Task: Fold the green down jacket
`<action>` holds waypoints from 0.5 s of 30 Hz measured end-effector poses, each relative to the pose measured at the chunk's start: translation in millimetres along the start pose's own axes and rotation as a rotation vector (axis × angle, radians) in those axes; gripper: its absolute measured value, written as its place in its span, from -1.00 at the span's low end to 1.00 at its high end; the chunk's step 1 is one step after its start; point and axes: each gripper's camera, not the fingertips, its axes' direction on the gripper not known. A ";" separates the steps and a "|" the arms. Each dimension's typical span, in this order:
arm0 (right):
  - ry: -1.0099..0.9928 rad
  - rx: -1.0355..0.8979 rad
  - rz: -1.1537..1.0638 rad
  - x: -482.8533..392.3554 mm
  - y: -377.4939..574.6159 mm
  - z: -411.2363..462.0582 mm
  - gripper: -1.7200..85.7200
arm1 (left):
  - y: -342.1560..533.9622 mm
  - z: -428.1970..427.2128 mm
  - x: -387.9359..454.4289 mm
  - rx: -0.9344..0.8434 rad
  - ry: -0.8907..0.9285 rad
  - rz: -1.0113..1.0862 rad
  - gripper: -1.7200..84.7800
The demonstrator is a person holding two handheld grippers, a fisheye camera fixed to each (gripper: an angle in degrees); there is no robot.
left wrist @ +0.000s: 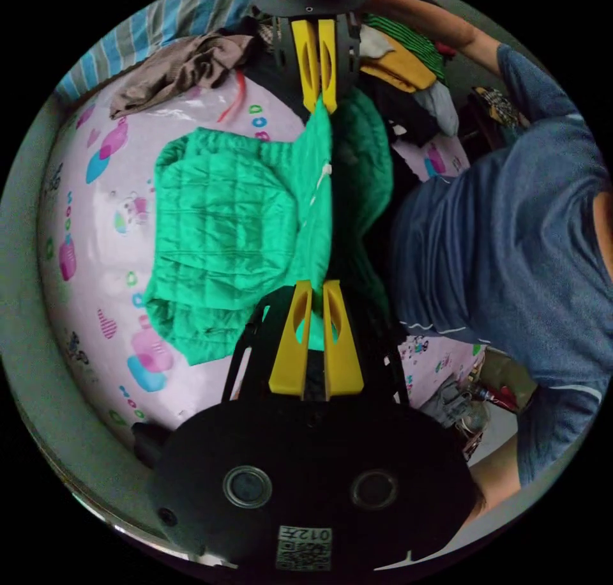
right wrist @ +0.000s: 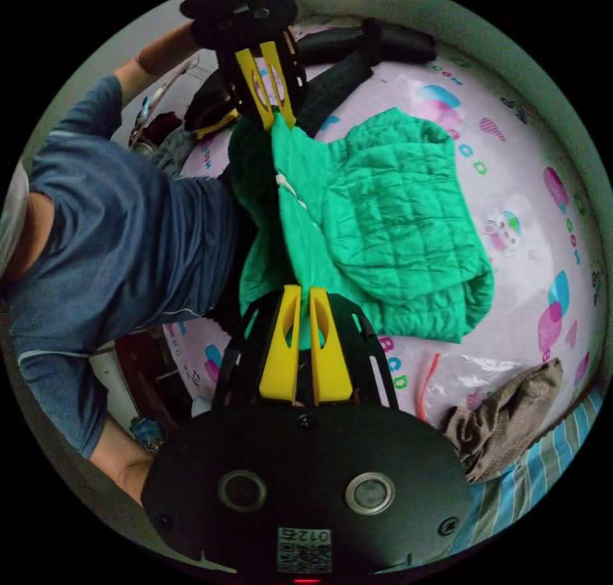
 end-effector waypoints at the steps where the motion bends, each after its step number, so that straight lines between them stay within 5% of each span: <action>1: 0.007 0.004 0.017 20.8 -2.7 -12.2 -0.97 | -1.2 -4.3 -10.3 -0.001 -0.007 -0.010 -0.94; 8: -0.081 0.019 0.255 167.9 -20.1 -27.6 -0.91 | -17.9 6.4 -145.9 -0.002 0.111 -0.192 -0.93; 15: 0.027 0.161 0.492 206.3 6.2 -38.6 -0.77 | -31.9 57.8 -195.6 -0.008 0.241 -0.290 -0.92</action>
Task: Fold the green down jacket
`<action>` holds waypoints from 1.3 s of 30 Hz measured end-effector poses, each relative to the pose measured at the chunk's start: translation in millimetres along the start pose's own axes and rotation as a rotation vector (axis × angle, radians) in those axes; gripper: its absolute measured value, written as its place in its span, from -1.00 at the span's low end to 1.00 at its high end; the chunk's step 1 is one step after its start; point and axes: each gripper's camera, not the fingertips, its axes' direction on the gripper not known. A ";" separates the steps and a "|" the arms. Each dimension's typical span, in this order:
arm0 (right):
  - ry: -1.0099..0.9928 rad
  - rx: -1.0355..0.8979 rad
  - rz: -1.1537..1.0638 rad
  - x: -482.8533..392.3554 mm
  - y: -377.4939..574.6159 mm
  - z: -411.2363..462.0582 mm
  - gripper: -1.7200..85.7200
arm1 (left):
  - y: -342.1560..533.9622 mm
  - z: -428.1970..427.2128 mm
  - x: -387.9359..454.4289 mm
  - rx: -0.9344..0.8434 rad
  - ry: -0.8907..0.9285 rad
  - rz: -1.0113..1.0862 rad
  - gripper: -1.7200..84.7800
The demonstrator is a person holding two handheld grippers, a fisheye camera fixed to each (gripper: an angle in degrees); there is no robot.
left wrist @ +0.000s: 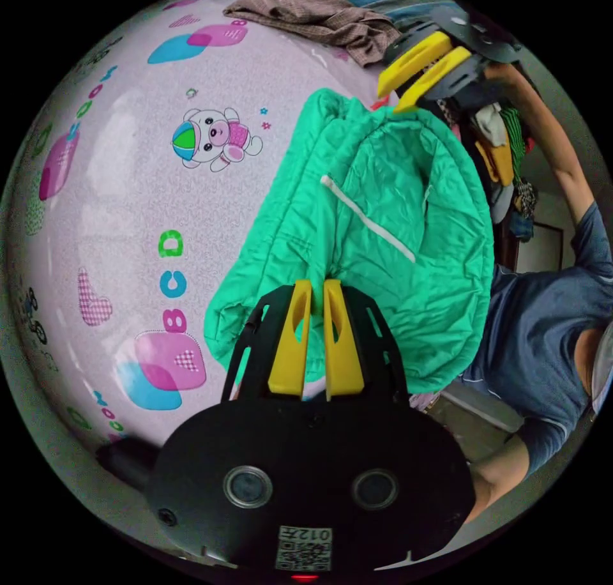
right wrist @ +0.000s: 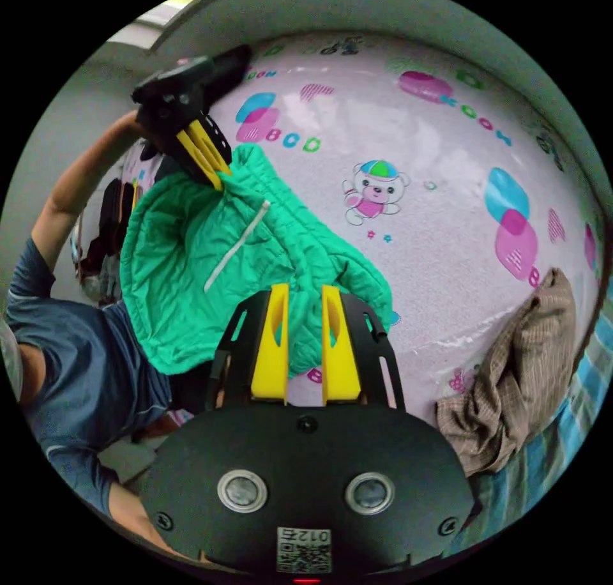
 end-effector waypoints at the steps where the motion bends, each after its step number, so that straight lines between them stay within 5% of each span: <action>1: -0.003 0.042 0.058 2.8 9.3 -9.7 -0.73 | -1.3 2.1 -1.0 0.002 0.006 -0.004 -0.92; 10: -0.275 0.149 0.438 5.9 52.8 -8.8 -0.70 | -5.6 9.0 30.8 0.031 -0.039 -0.023 -0.88; 18: 0.111 -0.197 0.317 13.2 -26.3 17.8 -0.95 | 33.1 -22.4 96.0 0.042 -0.394 -0.168 -0.82; 22: 0.212 -0.445 0.280 24.6 -63.2 36.3 -0.96 | 53.5 -24.3 156.5 0.012 -0.530 -0.054 -0.78; 30: 0.219 -0.493 0.253 32.7 -90.3 40.2 -0.97 | 84.8 23.5 281.9 -0.149 -1.003 0.354 -0.69; 39: 0.136 -0.462 0.251 48.0 -99.5 26.3 -0.97 | 107.4 -11.9 270.8 -0.154 -0.812 0.334 -0.65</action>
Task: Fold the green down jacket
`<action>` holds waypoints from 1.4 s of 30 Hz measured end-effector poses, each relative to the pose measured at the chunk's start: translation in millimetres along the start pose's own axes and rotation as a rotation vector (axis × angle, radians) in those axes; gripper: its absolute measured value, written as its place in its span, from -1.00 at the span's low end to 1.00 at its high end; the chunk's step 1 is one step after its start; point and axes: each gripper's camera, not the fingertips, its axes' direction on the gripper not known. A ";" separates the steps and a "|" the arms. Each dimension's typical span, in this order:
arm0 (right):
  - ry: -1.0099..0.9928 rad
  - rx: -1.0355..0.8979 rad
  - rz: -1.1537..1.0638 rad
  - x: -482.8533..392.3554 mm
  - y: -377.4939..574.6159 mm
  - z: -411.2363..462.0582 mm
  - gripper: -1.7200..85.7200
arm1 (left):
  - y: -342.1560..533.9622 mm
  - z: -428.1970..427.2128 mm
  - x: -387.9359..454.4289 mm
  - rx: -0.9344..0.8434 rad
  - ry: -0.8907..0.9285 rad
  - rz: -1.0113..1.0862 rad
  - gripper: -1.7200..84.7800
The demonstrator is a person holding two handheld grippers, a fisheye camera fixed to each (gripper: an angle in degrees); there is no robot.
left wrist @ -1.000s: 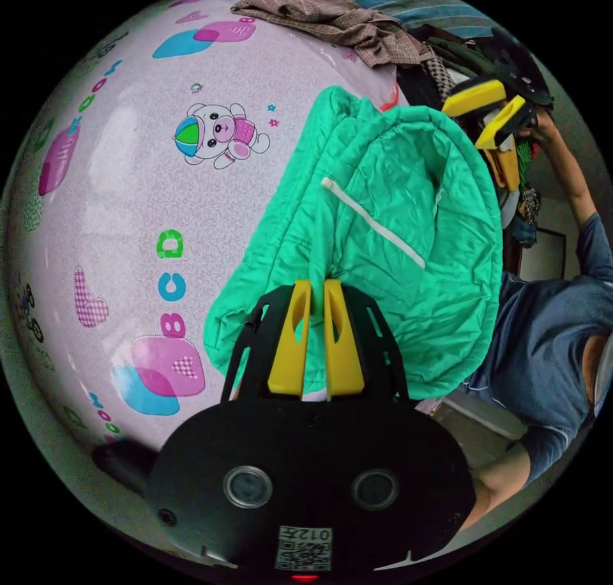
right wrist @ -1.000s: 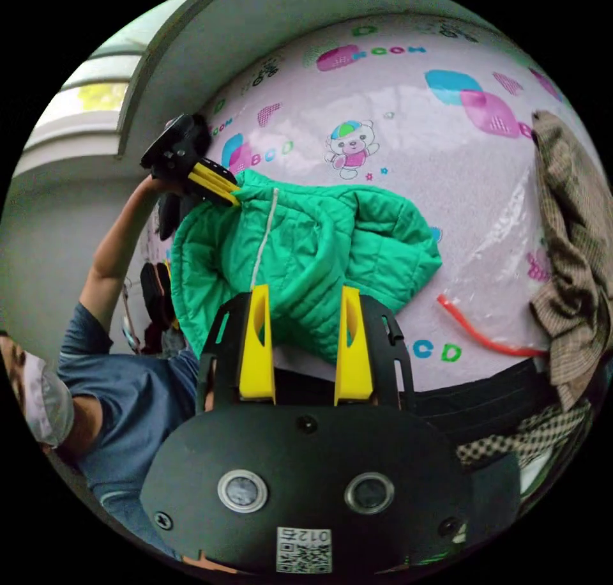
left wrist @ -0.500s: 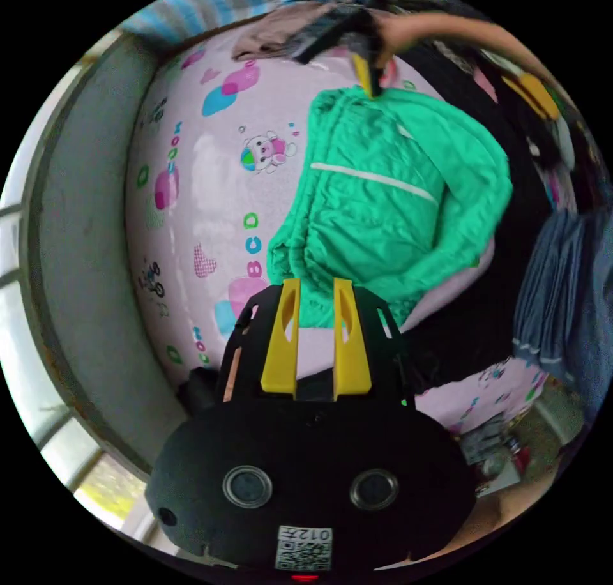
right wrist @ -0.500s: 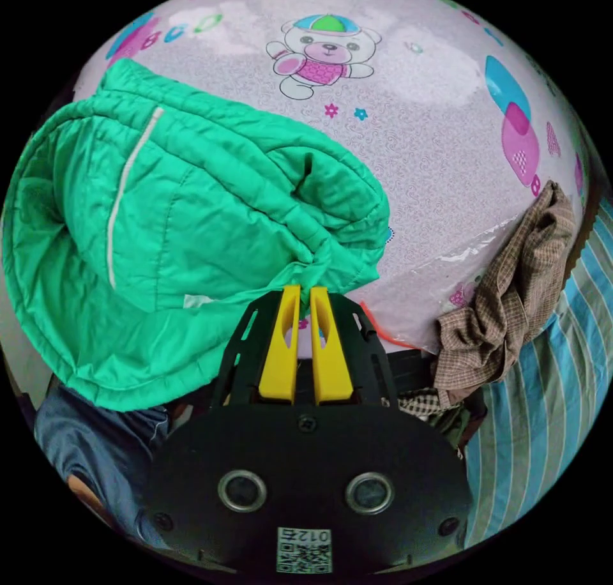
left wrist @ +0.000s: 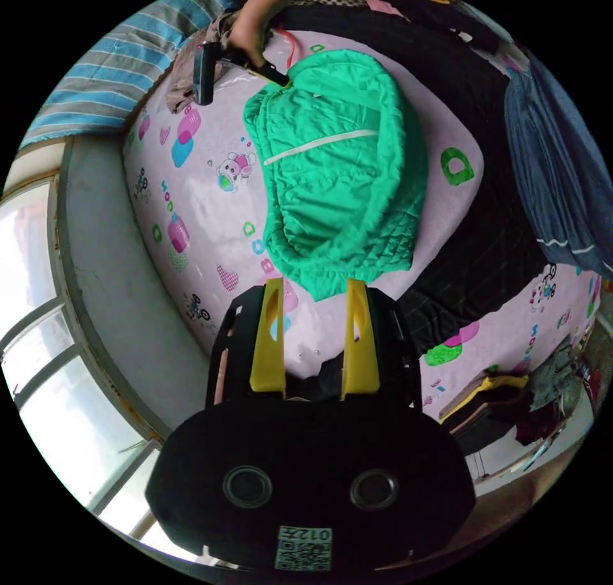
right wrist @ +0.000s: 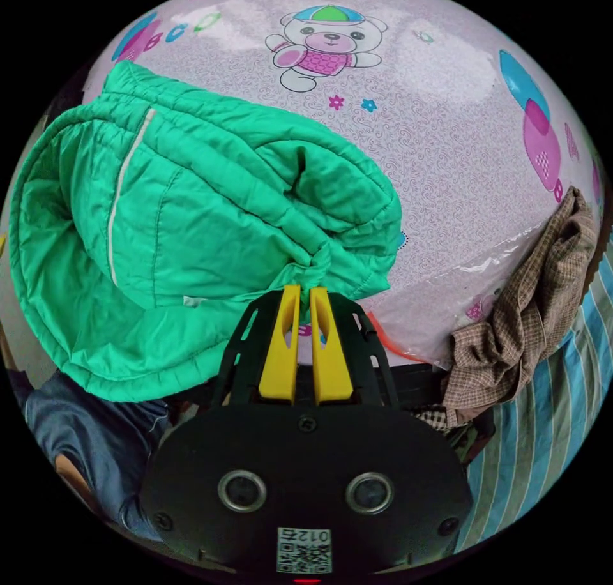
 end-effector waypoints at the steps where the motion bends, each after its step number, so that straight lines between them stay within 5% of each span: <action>1: -0.005 -0.003 -0.008 1.0 -2.1 -0.6 -0.97 | 4.3 -1.4 -3.7 0.010 0.018 -0.015 -0.65; 8: 0.020 -0.076 -0.068 0.5 -17.1 -3.0 -0.96 | 4.1 1.5 -25.0 0.178 0.134 -0.020 -0.66; 16: -0.027 -0.059 -0.050 18.0 -10.1 -8.2 -0.90 | 7.6 84.4 -77.7 -0.002 0.334 -0.056 -0.90; 25: 0.180 0.400 -0.138 27.7 85.7 -70.7 -0.83 | 68.0 116.2 -136.6 0.131 0.575 -0.343 -0.96; 29: 0.089 0.514 -0.288 26.1 112.9 -85.6 -0.78 | 82.2 116.3 -154.6 0.137 0.595 -0.376 -0.96; 34: 0.180 0.417 -0.410 4.8 90.9 -67.5 -0.72 | 96.2 107.0 -174.1 0.107 0.572 -0.376 -0.96; 38: 0.224 0.213 -0.466 -3.8 65.1 -42.7 -0.94 | 111.3 94.6 -183.2 0.084 0.555 -0.376 -0.96; 42: 0.099 0.241 -0.503 7.7 84.9 -72.0 -0.98 | 144.0 47.8 -196.1 0.124 0.581 -0.256 -0.96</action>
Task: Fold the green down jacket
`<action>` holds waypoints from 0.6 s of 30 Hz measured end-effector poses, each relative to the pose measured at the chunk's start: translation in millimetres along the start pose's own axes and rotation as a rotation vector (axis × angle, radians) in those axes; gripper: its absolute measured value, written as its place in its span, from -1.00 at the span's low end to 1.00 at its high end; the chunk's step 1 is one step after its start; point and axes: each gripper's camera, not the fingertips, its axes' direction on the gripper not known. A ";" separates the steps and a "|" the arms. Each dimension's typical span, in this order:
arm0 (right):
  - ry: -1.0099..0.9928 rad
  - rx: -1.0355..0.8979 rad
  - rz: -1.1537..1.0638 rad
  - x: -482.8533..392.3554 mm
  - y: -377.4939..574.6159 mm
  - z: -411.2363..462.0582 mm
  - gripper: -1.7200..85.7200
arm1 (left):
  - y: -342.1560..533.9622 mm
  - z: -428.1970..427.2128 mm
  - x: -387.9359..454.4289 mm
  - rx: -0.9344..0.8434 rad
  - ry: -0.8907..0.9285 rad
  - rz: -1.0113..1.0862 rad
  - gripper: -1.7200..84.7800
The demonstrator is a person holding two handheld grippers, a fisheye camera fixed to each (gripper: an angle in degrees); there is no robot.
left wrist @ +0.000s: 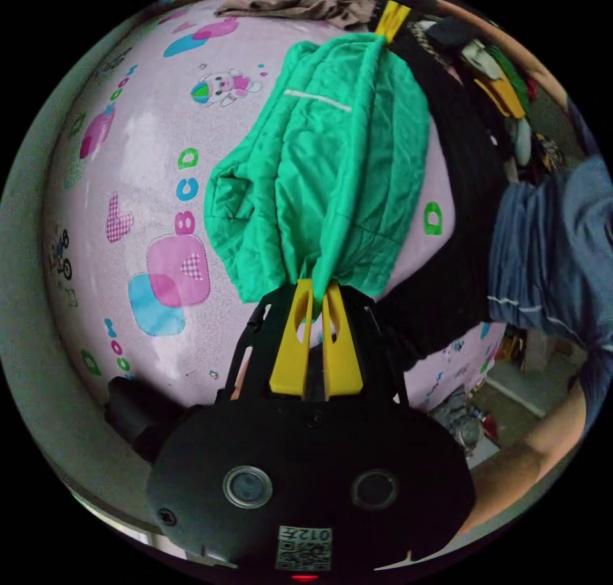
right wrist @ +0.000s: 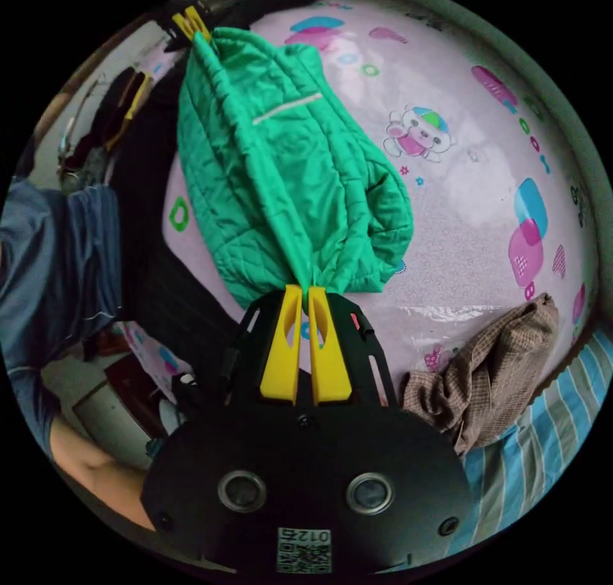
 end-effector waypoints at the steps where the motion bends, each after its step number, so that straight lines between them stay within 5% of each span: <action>1: -0.045 0.041 0.005 7.4 7.0 -20.6 -0.98 | 3.3 -10.5 -0.2 0.005 -0.011 0.013 -0.96; 6: -0.083 0.102 0.083 57.8 4.8 -76.9 -0.98 | 18.5 -74.7 -54.2 0.067 -0.075 -0.049 -0.96; 18: -0.189 0.003 0.331 175.8 -87.8 13.1 -0.98 | 32.5 9.0 -191.3 0.039 0.203 -0.238 -0.96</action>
